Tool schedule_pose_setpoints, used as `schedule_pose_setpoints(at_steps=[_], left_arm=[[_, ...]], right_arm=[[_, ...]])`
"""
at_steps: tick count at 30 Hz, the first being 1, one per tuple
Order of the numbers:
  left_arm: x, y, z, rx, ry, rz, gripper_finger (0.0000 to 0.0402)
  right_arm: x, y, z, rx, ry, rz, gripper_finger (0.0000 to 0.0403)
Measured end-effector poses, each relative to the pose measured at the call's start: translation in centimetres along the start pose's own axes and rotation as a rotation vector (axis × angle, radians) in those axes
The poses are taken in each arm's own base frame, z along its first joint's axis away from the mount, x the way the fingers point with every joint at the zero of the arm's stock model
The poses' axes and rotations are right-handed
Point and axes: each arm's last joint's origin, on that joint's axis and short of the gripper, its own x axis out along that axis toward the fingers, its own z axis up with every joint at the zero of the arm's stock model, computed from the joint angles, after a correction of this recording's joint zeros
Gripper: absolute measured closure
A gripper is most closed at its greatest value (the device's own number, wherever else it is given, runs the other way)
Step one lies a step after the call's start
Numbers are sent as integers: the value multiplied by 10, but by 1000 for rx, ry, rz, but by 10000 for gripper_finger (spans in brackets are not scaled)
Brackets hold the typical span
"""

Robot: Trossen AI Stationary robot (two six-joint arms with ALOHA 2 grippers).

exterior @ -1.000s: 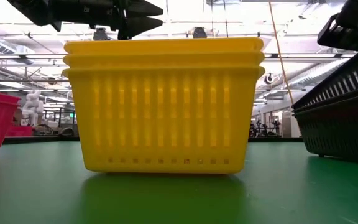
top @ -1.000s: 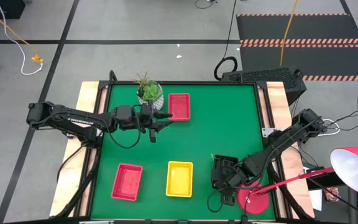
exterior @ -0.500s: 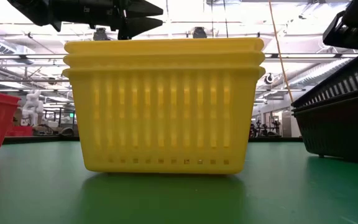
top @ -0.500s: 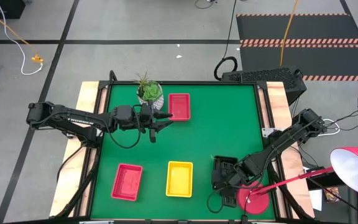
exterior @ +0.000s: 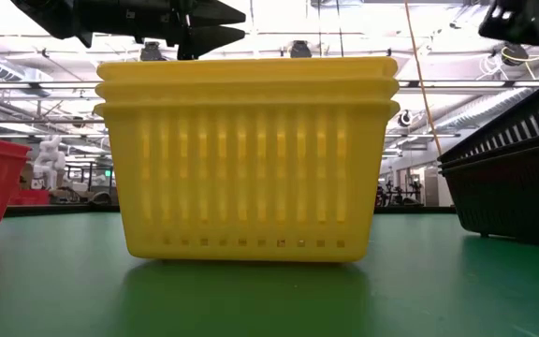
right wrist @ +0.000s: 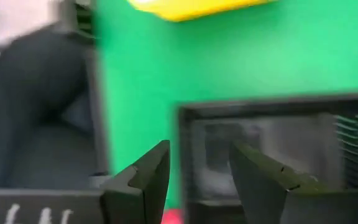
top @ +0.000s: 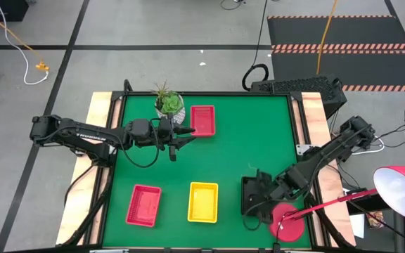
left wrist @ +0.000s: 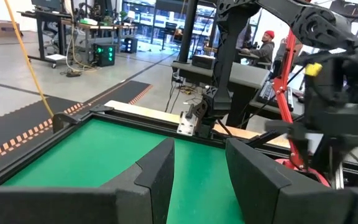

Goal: Stack baskets by color
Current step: Stack the top black bin on top of the bottom black bin

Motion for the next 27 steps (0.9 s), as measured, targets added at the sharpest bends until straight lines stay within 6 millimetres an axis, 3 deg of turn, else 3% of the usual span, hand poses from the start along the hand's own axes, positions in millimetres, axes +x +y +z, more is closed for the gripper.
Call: schedule_pose_setpoints(at_steps=[4,9,20,27], left_arm=[[0,0,0,0,0,0,254],[0,0,0,5,0,0,254],[0,0,-1,7,6,1,254],[0,0,-1,7,7,2,254]], right_arm=[[5,-10,-6,0,52,-128,246],[27,-13,-9,-24,49,-115,246],[70,-36,-34,-39,55,-111,246],[86,-51,-47,-39,38,-98,246]])
